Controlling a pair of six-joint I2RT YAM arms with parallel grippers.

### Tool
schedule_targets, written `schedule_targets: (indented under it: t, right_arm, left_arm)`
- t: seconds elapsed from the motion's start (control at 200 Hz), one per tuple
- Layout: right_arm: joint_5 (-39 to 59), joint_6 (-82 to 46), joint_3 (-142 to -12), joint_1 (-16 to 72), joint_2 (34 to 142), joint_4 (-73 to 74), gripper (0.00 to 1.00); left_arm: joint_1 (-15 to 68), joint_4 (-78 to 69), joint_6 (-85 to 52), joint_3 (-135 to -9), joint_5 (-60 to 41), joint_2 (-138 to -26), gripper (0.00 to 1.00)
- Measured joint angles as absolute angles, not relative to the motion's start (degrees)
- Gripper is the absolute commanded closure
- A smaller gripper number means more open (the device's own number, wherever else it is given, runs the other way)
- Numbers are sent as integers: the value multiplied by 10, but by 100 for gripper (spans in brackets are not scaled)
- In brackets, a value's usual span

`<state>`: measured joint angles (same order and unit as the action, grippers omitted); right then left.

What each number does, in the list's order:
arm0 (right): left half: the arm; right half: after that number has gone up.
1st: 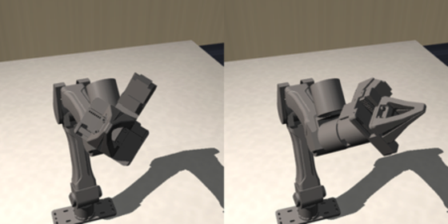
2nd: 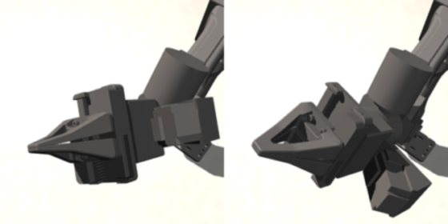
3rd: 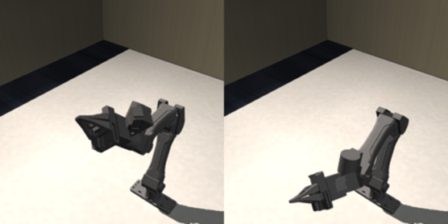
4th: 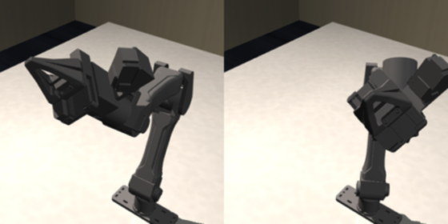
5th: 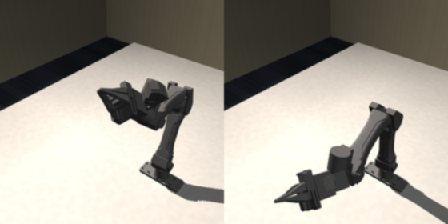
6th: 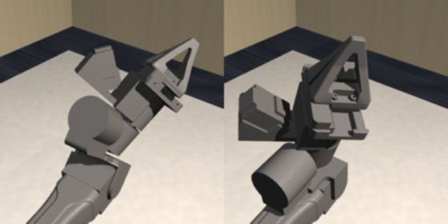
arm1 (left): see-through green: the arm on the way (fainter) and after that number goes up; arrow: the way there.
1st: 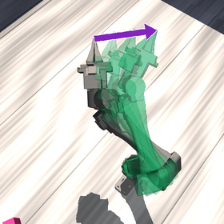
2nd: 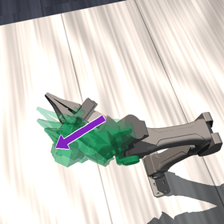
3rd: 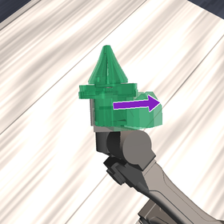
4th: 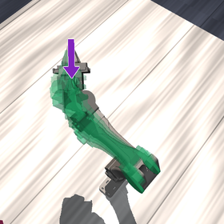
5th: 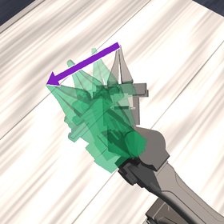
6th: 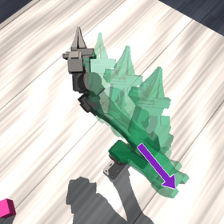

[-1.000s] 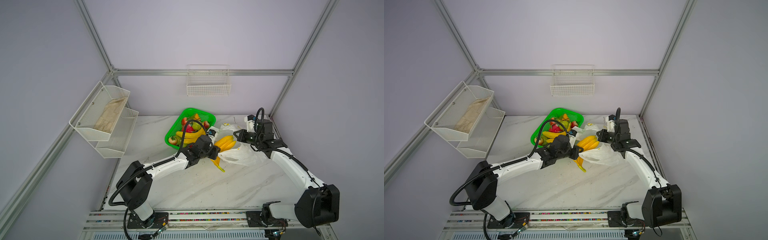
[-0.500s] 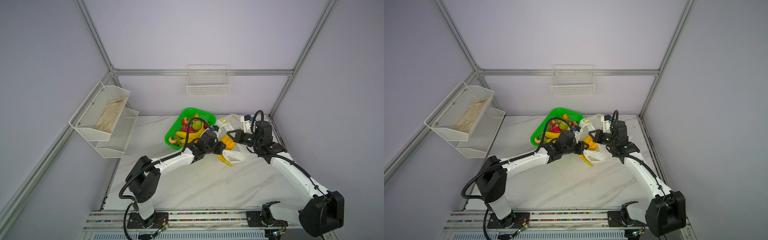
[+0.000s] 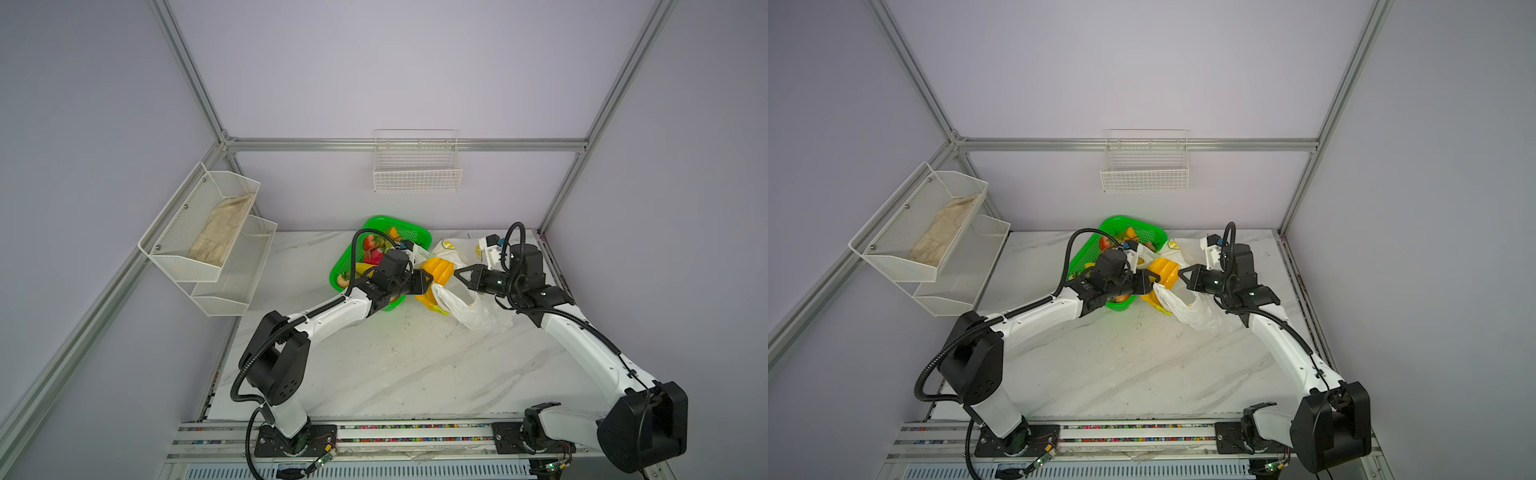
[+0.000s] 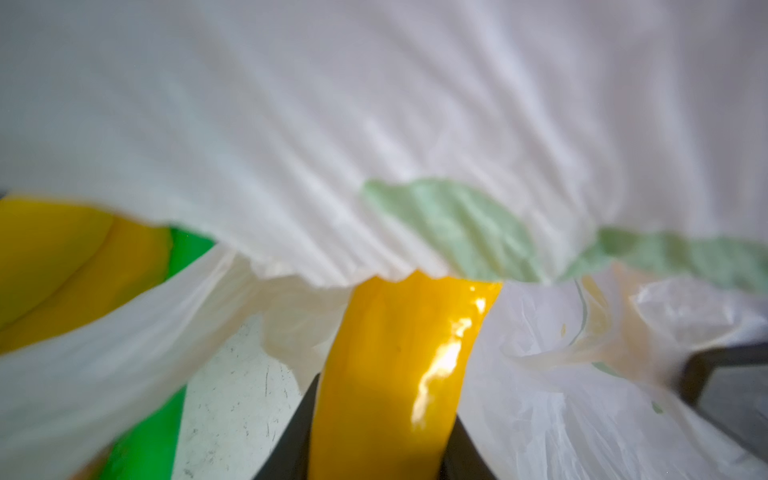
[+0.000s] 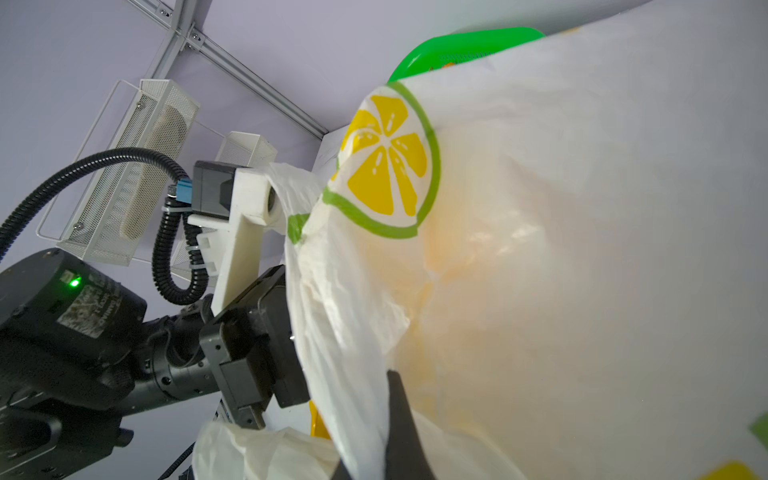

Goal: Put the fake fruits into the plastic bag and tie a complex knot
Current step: 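Push the banana down into the bag while the right gripper holds it open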

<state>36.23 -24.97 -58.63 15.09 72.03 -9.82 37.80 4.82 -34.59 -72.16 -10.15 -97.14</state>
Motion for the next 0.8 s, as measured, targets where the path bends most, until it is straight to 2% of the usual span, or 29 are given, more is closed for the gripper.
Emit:
schedule_targets:
  t: [0.5, 0.8]
  right_arm:
    - [406, -188, -620, 150, 742, -144, 100]
    - [424, -203, -607, 164, 745, -123, 100]
  left_arm:
    - [376, 28, -124, -716, -85, -951, 86]
    - [389, -19, -77, -718, -35, -979, 87]
